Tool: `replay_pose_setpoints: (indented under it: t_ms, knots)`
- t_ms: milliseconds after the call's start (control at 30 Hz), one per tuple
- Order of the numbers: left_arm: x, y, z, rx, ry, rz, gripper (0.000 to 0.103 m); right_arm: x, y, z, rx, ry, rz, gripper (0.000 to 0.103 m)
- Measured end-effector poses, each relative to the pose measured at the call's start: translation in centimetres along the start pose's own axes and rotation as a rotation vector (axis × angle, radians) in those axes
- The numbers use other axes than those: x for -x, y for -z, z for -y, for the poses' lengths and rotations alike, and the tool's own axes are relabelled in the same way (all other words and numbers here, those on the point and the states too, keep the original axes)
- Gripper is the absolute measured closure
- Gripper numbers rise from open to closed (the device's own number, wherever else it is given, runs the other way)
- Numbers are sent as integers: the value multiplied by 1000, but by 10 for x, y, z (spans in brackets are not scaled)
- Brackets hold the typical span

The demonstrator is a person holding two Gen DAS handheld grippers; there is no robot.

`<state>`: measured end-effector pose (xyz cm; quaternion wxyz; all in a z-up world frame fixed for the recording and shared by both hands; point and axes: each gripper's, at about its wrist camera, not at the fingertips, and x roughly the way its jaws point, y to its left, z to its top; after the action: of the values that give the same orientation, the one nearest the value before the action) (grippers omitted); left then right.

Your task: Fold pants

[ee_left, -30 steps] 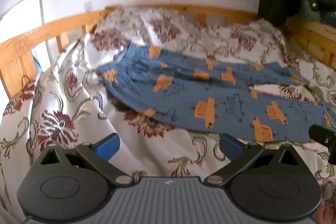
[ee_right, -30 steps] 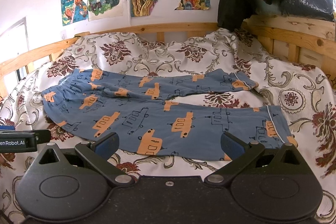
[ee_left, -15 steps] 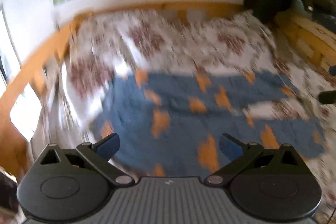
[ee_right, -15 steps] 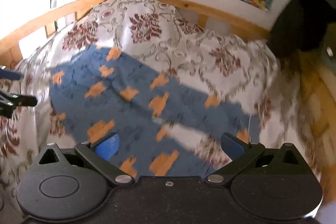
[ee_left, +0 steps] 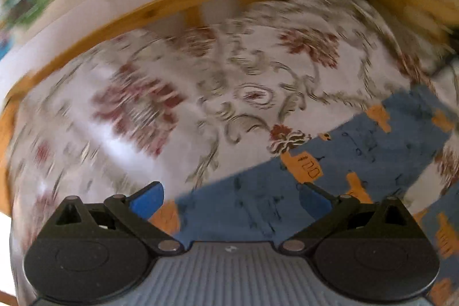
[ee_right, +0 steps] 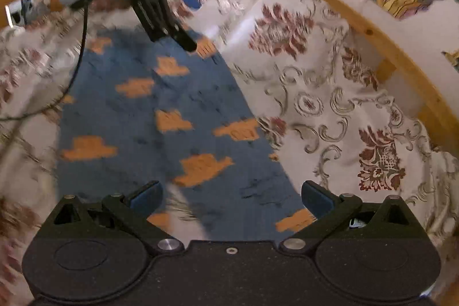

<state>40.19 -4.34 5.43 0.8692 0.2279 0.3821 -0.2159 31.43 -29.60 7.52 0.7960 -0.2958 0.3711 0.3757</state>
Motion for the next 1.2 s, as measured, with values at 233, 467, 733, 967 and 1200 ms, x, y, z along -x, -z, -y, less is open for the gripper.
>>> replay_pose_setpoints:
  t_ms: [233,467,733,967,1200]
  knots:
    - [-81,-18,10,-172,107,-77,0,-96,27,90,-303,-74,-103,1]
    - [-137,-23,11,-260,220,-166,6,-121,49,118,-414,-99,-30,13]
    - [-157,-8,0,-267,331,-295,64,-140,67,122,-397,-91,-21,56]
    - [-138,-2,20,-274,209,-258,100,-132,76,114,-443,-8,10,100]
    - [-109,-16,37,-167,-4,-117,100,-110,72,97,-419,156,81,103]
